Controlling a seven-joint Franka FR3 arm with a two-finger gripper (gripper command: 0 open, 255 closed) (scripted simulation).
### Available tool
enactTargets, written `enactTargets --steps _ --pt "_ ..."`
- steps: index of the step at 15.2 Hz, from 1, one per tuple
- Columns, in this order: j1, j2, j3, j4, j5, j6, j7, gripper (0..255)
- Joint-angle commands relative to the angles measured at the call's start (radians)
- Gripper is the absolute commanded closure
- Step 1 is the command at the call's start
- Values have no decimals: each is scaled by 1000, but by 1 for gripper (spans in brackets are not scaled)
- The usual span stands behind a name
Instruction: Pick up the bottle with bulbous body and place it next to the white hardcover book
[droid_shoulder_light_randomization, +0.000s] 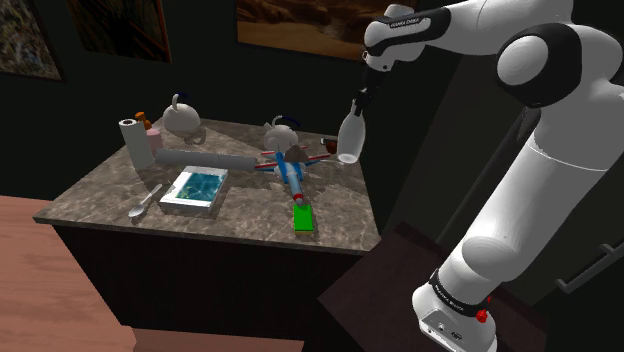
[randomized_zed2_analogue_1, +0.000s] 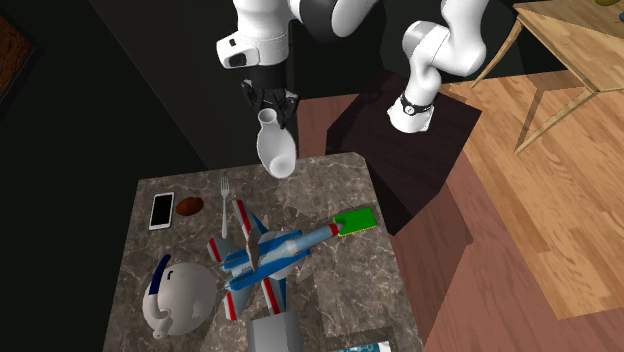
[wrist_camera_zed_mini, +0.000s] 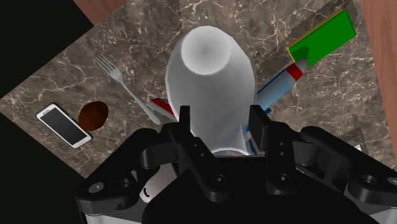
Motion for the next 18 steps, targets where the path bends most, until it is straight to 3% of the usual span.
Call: enactTargets --steps 1,18 --pt "1 -5 1 23 -3 -27 5 255" --pt "-5 13 -4 274 -1 -261 16 255"
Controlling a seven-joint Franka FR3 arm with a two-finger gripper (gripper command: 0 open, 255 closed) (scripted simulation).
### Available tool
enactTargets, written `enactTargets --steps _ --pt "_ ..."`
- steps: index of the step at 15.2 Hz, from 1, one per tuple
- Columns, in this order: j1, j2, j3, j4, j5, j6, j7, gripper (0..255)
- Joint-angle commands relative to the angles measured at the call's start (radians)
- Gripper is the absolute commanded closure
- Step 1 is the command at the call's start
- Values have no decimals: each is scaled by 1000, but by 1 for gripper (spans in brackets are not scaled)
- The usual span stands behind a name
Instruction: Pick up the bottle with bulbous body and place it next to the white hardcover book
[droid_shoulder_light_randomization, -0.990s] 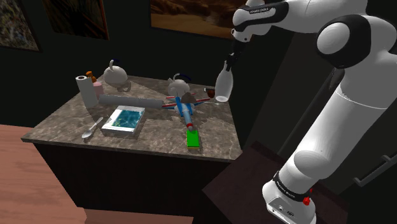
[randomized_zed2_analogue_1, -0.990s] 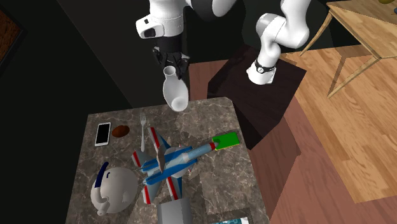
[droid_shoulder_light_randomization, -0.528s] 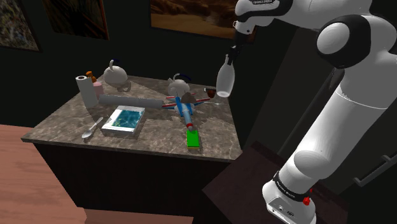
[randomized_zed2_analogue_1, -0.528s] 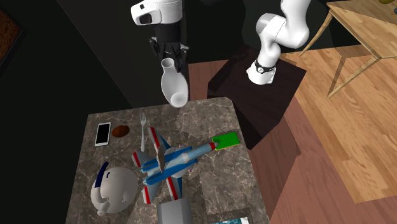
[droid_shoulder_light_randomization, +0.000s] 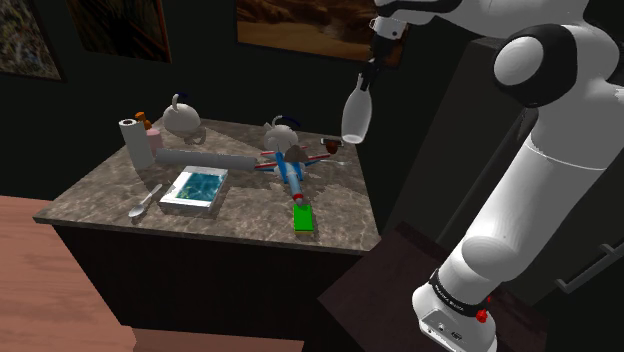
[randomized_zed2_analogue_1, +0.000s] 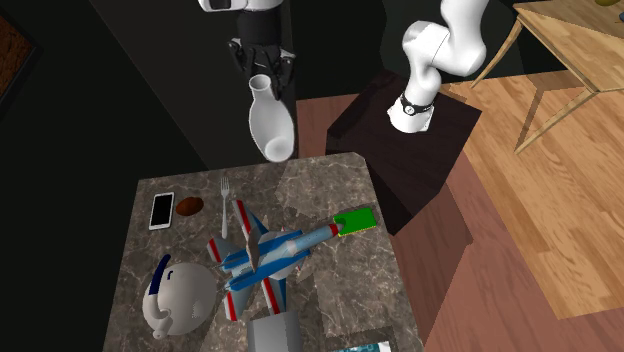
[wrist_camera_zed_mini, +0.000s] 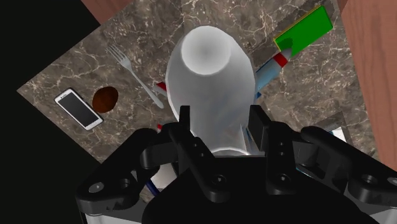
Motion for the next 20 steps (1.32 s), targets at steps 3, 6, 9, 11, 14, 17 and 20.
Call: enactTargets --steps 3,6,9,11,14,17,20 --pt "-3 12 -2 70 4 -59 2 255" --pt "-7 27 -4 129 10 -105 1 255" --pt "-12 45 -6 194 18 -152 0 255" --pt "2 39 4 178 13 -140 22 255" --pt "43 22 34 113 -3 -86 86 255" --pt "80 17 63 64 -13 -36 148 255" --pt "114 24 91 29 -20 9 208 255"
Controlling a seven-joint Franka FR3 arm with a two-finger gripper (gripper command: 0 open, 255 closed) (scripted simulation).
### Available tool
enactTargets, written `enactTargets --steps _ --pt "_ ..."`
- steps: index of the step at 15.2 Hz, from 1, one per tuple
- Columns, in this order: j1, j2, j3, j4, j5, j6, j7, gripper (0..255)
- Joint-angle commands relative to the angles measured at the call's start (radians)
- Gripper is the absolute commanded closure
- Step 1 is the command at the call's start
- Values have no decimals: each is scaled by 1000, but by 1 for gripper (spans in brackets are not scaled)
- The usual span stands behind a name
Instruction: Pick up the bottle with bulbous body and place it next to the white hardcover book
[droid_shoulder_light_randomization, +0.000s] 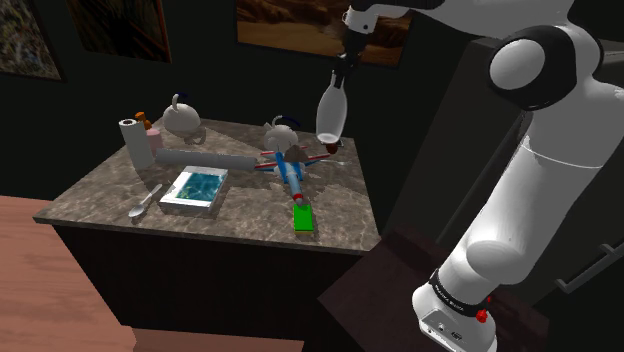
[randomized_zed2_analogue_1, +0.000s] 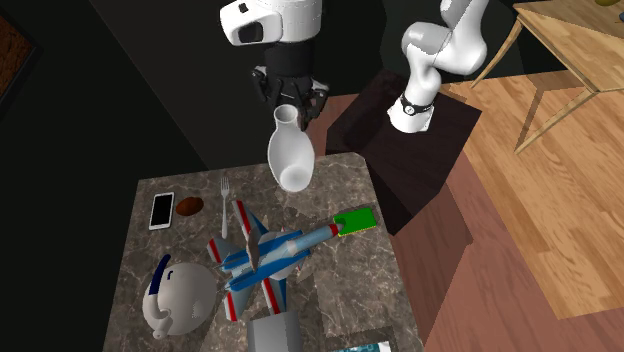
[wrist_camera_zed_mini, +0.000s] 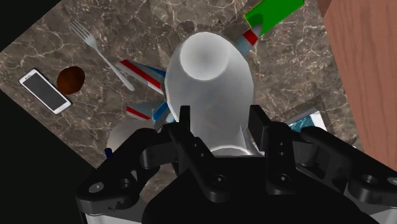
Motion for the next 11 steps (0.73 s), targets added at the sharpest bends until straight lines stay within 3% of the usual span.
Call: enactTargets --steps 1,11 --pt "25 0 19 -32 -6 36 43 255" --pt "130 100 100 -44 -13 155 225 255"
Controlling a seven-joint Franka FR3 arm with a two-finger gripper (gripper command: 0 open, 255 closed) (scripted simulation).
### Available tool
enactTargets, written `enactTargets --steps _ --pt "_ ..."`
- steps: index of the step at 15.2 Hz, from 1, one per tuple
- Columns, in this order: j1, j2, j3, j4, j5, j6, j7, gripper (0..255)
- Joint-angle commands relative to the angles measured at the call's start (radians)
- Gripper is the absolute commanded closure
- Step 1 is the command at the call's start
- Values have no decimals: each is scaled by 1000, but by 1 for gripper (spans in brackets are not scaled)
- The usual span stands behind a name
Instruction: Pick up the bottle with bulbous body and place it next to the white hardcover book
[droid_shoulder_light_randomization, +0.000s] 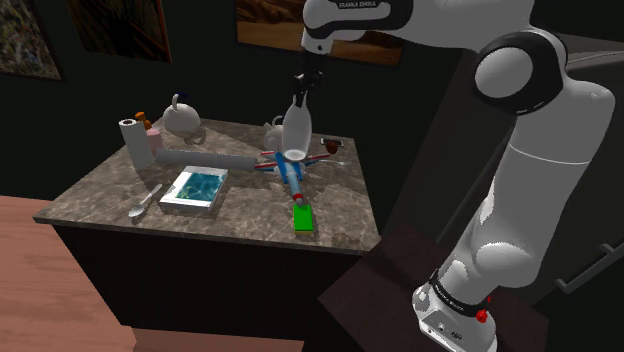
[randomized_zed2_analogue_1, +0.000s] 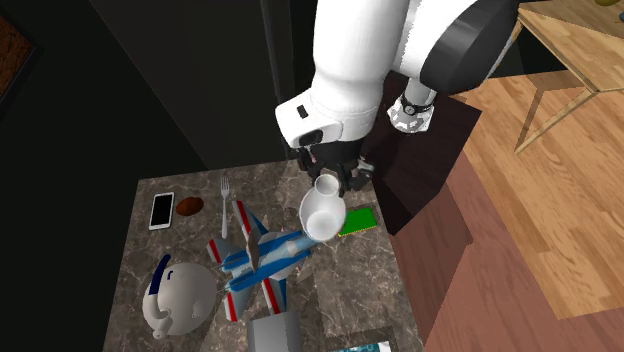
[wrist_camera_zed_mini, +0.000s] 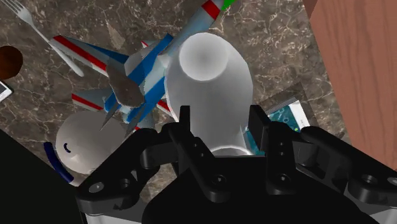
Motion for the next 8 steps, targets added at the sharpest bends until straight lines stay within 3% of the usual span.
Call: enactTargets --steps 1,8 --pt "19 31 14 15 0 19 34 255" --pt "88 162 57 102 -3 65 149 255"
